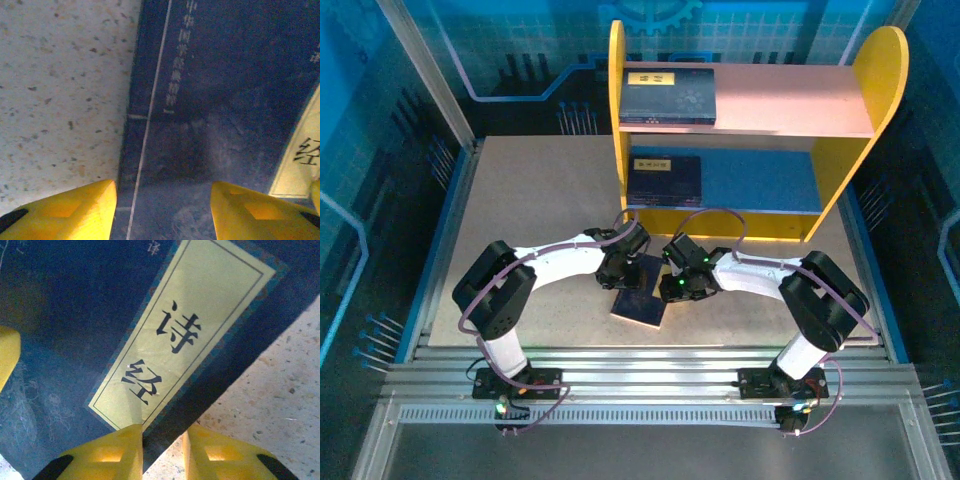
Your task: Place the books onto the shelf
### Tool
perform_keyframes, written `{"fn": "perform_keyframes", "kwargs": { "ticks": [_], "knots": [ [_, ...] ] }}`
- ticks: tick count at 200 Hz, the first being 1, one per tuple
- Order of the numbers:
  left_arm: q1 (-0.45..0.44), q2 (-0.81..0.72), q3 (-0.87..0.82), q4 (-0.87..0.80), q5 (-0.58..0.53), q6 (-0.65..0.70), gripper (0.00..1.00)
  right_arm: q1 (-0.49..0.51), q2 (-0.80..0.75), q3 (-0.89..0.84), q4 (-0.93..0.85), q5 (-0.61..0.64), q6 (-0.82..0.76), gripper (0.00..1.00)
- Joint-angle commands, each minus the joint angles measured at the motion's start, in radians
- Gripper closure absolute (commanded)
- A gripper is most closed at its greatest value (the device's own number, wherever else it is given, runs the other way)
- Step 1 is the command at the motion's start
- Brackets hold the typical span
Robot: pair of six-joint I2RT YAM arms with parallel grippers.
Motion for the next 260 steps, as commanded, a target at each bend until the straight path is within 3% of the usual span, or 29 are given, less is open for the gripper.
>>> {"fn": "perform_keyframes", "kwargs": {
  "ticks": [1,51,93,117,156,220,260],
  "knots": [
    [0.000,0.015,-0.030,-0.046,-0.049,0.010,0.46,-0.001,0.052,-0.046,-0.025,0.022,-0.008,0.75],
    [0.001,0.036,-0.040,-0.011,-0.012,0.010,0.46,-0.006,0.055,-0.097,0.021,0.025,-0.009,0.79],
    [0.002,-0.035,-0.135,0.238,0.282,0.002,0.49,-0.004,0.083,-0.102,0.057,-0.008,-0.006,0.79],
    [0.002,-0.114,-0.169,0.337,0.370,-0.020,0.49,-0.004,0.091,-0.108,0.082,-0.026,0.001,0.79],
    [0.002,-0.158,-0.133,0.290,0.375,0.003,0.51,-0.005,0.097,-0.107,0.089,-0.033,0.001,0.78],
    [0.003,-0.234,-0.186,0.355,0.394,-0.001,0.53,-0.004,0.105,-0.113,0.106,-0.044,0.004,0.78],
    [0.003,-0.195,-0.156,0.264,0.340,0.027,0.69,-0.004,0.104,-0.107,0.107,-0.047,0.004,0.78]
  ]
}}
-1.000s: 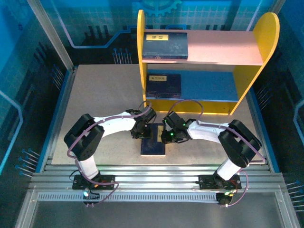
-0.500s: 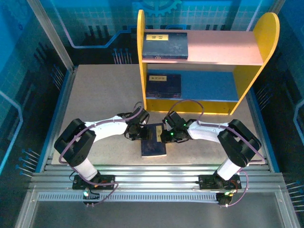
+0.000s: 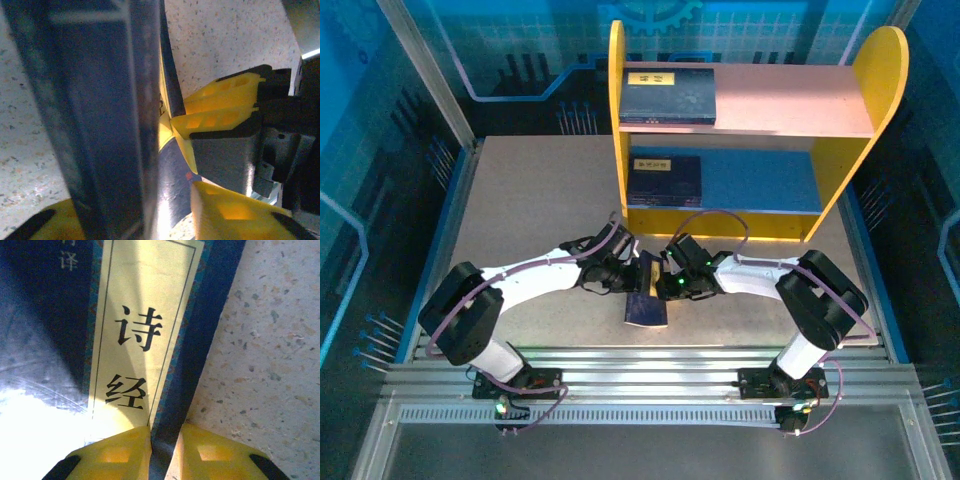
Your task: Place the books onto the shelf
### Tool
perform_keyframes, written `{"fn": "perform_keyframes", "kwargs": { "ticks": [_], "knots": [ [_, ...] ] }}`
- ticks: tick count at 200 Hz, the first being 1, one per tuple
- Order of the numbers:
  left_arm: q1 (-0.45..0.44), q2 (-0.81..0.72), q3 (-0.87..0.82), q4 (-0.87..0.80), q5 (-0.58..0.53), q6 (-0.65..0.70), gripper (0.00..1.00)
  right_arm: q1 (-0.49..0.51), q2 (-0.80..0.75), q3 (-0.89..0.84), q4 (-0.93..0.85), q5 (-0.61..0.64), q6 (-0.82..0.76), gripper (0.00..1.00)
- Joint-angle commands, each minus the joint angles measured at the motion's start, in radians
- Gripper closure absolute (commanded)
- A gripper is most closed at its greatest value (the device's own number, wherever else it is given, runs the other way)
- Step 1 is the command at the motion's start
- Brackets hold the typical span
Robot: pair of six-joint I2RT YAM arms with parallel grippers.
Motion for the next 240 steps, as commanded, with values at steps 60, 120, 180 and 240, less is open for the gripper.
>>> {"fn": "perform_keyframes", "kwargs": {
  "ticks": [60,120,180,240],
  "knots": [
    [-0.010,0.013,0.075,-0.095,-0.076,0.043,1.00,0.001,0.011,-0.046,-0.103,0.051,-0.016,0.66],
    [-0.009,-0.177,0.226,-0.255,-0.052,0.125,1.00,-0.073,-0.374,0.062,-0.332,0.084,-0.094,0.51],
    [-0.010,-0.235,0.804,-0.470,-0.065,0.201,1.00,-0.194,-0.702,0.286,-0.473,0.028,-0.121,0.46],
    [-0.010,0.019,1.451,-0.398,-0.171,0.206,1.00,-0.221,-0.694,0.527,-0.395,-0.055,-0.086,0.44]
  ]
}}
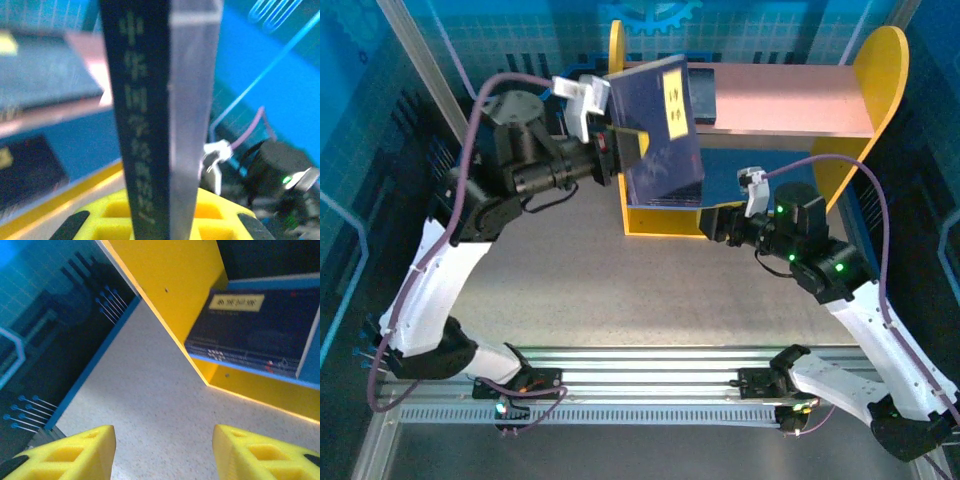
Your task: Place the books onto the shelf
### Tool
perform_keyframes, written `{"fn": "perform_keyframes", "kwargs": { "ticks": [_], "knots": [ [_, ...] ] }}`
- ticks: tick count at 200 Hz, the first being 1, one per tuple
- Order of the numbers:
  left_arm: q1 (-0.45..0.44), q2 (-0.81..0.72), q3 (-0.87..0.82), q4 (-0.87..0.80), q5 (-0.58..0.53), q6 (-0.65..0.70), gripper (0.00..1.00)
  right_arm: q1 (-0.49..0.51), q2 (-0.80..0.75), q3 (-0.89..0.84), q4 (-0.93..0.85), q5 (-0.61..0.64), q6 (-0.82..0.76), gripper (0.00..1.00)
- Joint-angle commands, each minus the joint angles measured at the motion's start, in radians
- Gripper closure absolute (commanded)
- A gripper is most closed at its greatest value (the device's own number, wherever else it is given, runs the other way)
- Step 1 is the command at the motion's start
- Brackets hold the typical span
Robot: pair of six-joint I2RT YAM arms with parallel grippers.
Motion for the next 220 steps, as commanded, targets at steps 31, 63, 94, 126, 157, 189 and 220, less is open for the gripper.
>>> {"fn": "perform_keyframes", "kwargs": {
  "ticks": [31,63,94,126,157,189,220],
  "knots": [
    [-0.005,0.150,0.171,0.279,-0.141,-0.036,1.00,-0.022,0.050,0.158,0.178,-0.133,0.078,0.41],
    [-0.005,0.159,0.101,0.501,-0.149,-0.062,1.00,-0.028,0.097,0.215,0.337,-0.176,0.152,0.34],
    [-0.005,0.178,0.110,0.581,-0.137,-0.085,1.00,-0.054,0.161,0.285,0.419,-0.202,0.198,0.27],
    [-0.006,0.158,0.067,0.658,-0.113,-0.110,1.00,-0.125,0.218,0.303,0.565,-0.268,0.317,0.24],
    [-0.005,0.115,-0.022,0.739,-0.107,-0.132,1.00,-0.162,0.269,0.328,0.690,-0.314,0.409,0.24],
    [-0.006,0.102,-0.066,0.774,-0.109,-0.139,1.00,-0.163,0.299,0.338,0.798,-0.350,0.466,0.27],
    [-0.006,0.093,-0.096,0.803,-0.130,-0.131,1.00,-0.162,0.311,0.333,0.842,-0.386,0.499,0.29]
  ]
}}
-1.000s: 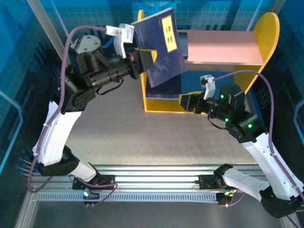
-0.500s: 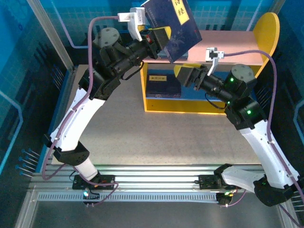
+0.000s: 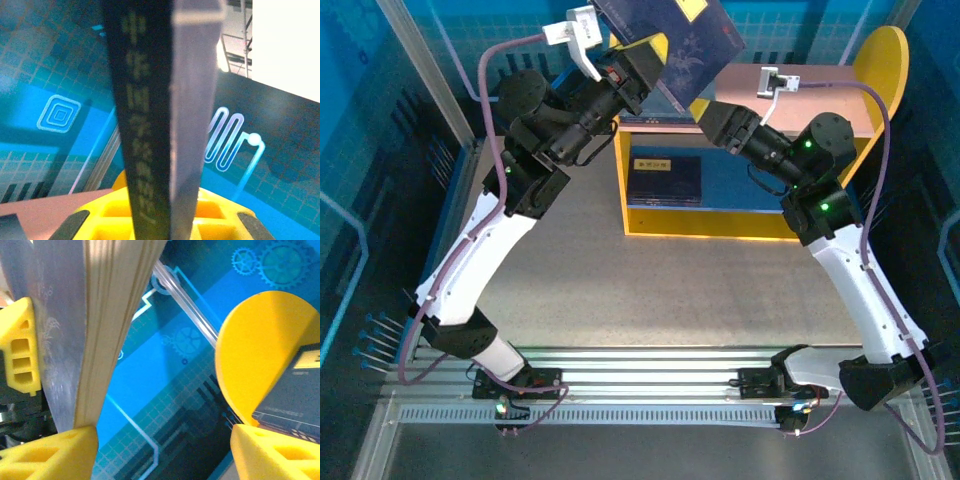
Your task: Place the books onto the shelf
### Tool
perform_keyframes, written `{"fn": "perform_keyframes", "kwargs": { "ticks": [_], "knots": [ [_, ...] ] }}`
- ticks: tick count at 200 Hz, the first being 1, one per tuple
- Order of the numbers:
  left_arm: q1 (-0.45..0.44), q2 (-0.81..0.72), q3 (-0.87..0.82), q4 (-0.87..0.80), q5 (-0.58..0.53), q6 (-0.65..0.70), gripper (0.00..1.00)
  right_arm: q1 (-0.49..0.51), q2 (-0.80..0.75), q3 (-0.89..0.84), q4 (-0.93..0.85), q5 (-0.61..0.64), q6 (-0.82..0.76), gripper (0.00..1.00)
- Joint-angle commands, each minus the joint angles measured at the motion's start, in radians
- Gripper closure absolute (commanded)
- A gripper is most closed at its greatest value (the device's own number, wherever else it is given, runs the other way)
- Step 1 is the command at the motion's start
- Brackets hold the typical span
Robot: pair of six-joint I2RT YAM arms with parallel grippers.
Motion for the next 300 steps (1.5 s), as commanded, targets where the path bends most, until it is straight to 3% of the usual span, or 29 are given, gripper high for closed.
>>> {"fn": "perform_keyframes", "kwargs": {
  "ticks": [1,51,146,232,252,274,300],
  "knots": [
    [-0.008,-0.031,-0.030,0.061,0.008,-0.018,1.00,-0.011,0.004,0.038,0.133,-0.032,0.060,0.29],
    [-0.007,-0.063,-0.092,0.147,-0.125,0.027,1.00,-0.007,-0.048,-0.061,0.189,-0.020,0.083,0.28],
    [-0.008,-0.049,-0.126,0.180,-0.073,-0.055,1.00,0.024,0.064,0.006,0.321,-0.015,0.146,0.32],
    [-0.007,-0.032,-0.161,0.196,-0.057,-0.082,1.00,0.038,0.044,-0.012,0.333,0.008,0.097,0.81],
    [-0.007,-0.042,-0.178,0.176,-0.066,-0.076,0.84,0.030,0.026,-0.019,0.305,0.012,0.073,0.85],
    [-0.007,-0.080,-0.225,0.137,-0.107,-0.051,0.51,0.004,0.006,-0.022,0.270,-0.007,0.050,0.87],
    [-0.005,-0.156,-0.288,0.041,-0.172,0.006,0.42,-0.052,-0.019,-0.013,0.203,-0.077,0.020,0.88]
  ]
}}
